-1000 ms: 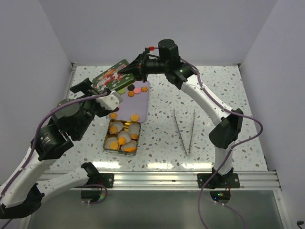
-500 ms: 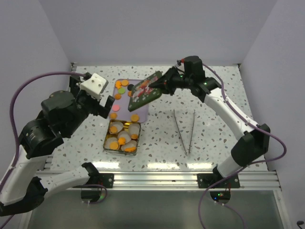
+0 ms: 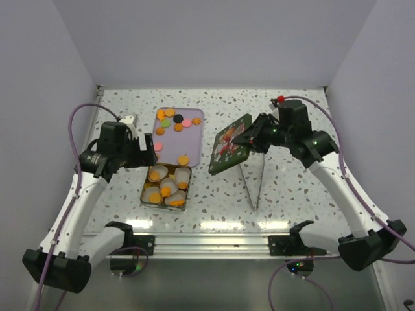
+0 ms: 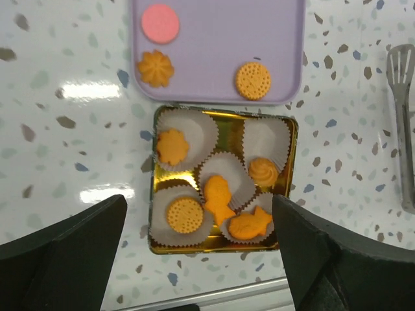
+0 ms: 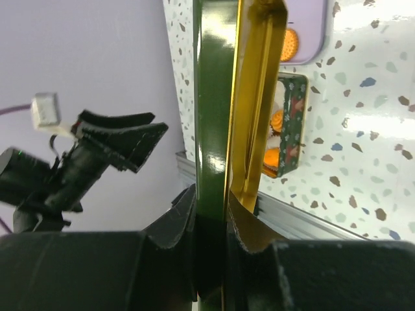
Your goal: Pack the cookies
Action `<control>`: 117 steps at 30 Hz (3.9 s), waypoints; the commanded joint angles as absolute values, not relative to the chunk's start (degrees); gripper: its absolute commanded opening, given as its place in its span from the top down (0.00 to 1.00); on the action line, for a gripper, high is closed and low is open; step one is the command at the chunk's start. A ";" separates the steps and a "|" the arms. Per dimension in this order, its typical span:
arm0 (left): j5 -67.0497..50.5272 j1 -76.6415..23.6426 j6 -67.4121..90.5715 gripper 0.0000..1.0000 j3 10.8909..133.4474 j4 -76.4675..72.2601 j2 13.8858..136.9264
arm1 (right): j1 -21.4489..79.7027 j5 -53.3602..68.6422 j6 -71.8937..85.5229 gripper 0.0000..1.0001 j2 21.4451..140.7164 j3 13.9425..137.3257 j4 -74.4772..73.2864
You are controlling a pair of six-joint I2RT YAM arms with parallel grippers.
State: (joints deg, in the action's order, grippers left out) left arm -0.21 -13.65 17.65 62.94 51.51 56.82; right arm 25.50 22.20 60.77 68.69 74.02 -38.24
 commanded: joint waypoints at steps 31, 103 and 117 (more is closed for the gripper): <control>-11.42 -1.40 40.07 0.16 36.57 33.75 63.45 | 24.79 27.68 46.50 1.00 70.40 80.77 -49.48; -16.96 -15.73 56.95 0.19 18.99 11.87 54.32 | 34.72 14.50 75.41 0.43 59.15 10.20 28.13; -16.52 -15.73 57.66 0.20 18.11 10.99 54.40 | 34.72 17.14 67.85 0.34 68.28 18.98 15.82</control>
State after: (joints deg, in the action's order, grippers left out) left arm -16.43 -16.12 57.04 18.85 13.87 54.35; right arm 34.50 16.03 70.67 66.22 16.47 17.74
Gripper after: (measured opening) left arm 0.807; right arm 0.665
